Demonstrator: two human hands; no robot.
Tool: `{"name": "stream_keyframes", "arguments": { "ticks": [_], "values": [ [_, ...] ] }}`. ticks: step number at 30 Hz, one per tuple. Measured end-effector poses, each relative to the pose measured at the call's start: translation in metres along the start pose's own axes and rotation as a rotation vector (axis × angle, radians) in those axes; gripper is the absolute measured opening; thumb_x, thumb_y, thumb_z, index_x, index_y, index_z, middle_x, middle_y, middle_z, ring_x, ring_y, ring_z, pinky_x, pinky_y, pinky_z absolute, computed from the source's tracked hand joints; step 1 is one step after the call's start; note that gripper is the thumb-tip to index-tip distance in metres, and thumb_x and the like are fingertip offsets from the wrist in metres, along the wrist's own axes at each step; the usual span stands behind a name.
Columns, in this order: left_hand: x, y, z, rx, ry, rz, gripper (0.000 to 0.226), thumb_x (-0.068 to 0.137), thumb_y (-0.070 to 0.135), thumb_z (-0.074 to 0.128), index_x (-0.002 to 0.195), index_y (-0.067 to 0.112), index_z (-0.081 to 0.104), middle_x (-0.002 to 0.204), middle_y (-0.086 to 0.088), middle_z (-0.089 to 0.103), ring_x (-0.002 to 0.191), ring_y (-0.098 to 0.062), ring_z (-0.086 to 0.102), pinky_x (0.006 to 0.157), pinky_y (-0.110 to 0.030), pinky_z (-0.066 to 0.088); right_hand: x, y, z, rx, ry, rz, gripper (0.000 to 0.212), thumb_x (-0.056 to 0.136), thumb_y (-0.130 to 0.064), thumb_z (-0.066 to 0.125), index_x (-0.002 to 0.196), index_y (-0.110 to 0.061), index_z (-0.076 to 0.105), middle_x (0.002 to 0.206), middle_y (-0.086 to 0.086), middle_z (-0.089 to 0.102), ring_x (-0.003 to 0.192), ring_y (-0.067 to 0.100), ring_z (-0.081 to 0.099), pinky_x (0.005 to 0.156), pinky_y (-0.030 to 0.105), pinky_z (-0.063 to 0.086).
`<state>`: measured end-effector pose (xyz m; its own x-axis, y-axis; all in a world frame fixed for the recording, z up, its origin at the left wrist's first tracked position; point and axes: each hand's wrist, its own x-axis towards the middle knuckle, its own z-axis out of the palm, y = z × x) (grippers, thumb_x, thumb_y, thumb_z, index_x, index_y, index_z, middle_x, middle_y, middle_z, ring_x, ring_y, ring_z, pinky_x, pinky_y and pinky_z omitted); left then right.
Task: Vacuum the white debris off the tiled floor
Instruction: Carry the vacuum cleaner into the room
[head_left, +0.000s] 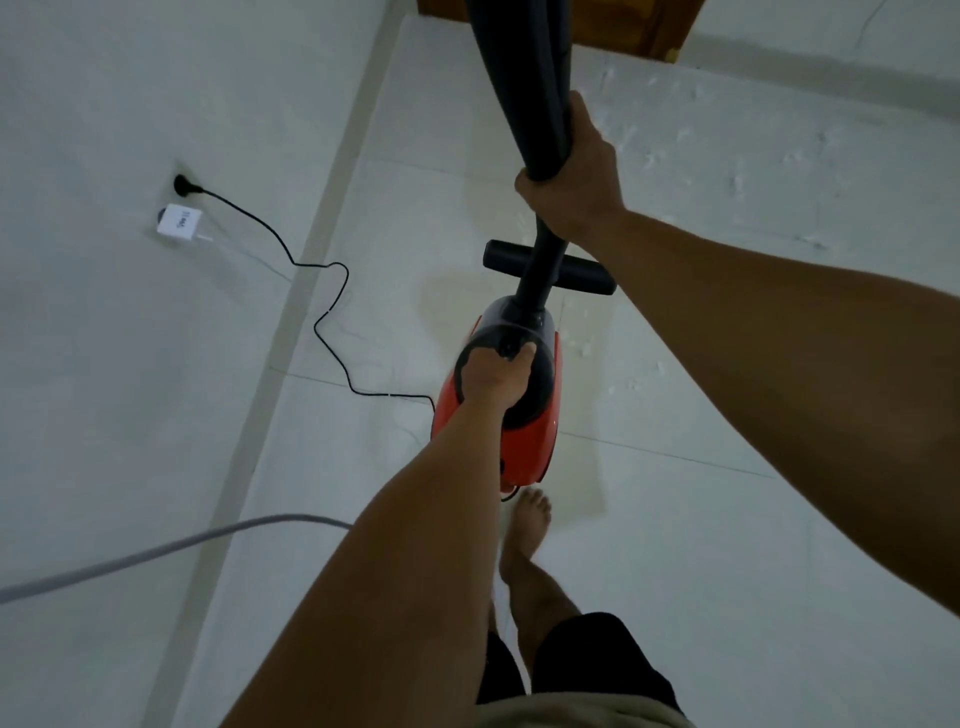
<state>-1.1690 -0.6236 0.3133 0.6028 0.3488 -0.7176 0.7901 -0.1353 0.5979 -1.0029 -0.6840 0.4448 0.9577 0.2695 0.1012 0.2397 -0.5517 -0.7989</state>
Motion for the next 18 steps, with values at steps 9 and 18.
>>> {"name": "stream_keyframes", "arguments": {
  "ticks": [9,18],
  "values": [
    [-0.036,-0.070,-0.020,0.076,0.014,-0.046,0.054,0.094,0.059,0.060,0.111,0.008,0.060,0.091,-0.013,0.074,0.080,-0.030,0.070,0.084,-0.040,0.060,-0.071,-0.014,0.028,0.030,-0.019,0.057,0.047,0.075,-0.011,0.068,0.119,-0.010,0.051,0.074,-0.012,0.053,0.060,0.001,0.052,0.051,0.006,0.046],
    [-0.038,-0.137,-0.022,0.143,0.047,-0.056,0.043,0.099,0.053,0.058,0.101,0.010,0.055,0.074,0.002,0.056,0.070,-0.014,0.057,0.070,-0.026,0.047,-0.116,0.008,0.084,-0.002,-0.088,0.101,0.049,0.073,-0.014,0.067,0.120,-0.013,0.051,0.076,-0.011,0.056,0.065,0.009,0.057,0.062,0.024,0.056]
  ]
}}
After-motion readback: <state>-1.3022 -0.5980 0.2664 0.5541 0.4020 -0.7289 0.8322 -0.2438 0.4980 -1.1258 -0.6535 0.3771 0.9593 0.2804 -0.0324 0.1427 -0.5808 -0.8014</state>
